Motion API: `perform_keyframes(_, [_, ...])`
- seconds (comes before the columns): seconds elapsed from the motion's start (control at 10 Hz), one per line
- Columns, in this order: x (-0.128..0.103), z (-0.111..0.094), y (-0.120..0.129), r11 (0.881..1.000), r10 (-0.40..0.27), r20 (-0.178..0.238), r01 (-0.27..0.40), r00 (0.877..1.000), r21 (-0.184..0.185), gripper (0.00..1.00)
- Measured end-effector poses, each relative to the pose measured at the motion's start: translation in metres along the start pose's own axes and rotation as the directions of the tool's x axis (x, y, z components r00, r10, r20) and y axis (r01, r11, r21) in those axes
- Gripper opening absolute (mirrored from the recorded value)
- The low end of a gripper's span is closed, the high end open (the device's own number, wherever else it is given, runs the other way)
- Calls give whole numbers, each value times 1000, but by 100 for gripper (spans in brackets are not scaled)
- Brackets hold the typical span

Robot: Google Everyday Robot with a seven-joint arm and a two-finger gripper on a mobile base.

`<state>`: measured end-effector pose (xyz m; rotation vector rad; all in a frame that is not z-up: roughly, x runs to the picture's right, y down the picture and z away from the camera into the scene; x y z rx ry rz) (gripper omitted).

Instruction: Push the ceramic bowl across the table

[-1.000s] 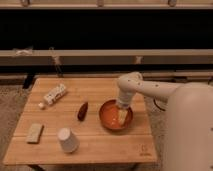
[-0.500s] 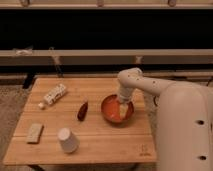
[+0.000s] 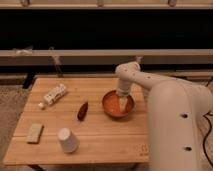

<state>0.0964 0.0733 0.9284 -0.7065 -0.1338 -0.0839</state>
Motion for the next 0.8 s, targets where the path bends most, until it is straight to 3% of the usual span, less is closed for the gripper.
perform_keyframes(0.3, [-5, -9, -17, 999, -39, -3, 39, 999, 36, 80])
perform_keyframes(0.6, [-18, -34, -10, 995, -71, 11, 70, 997, 69, 80])
perform_keyframes(0.8, [-19, -37, -8, 995, -72, 11, 71, 997, 69, 80])
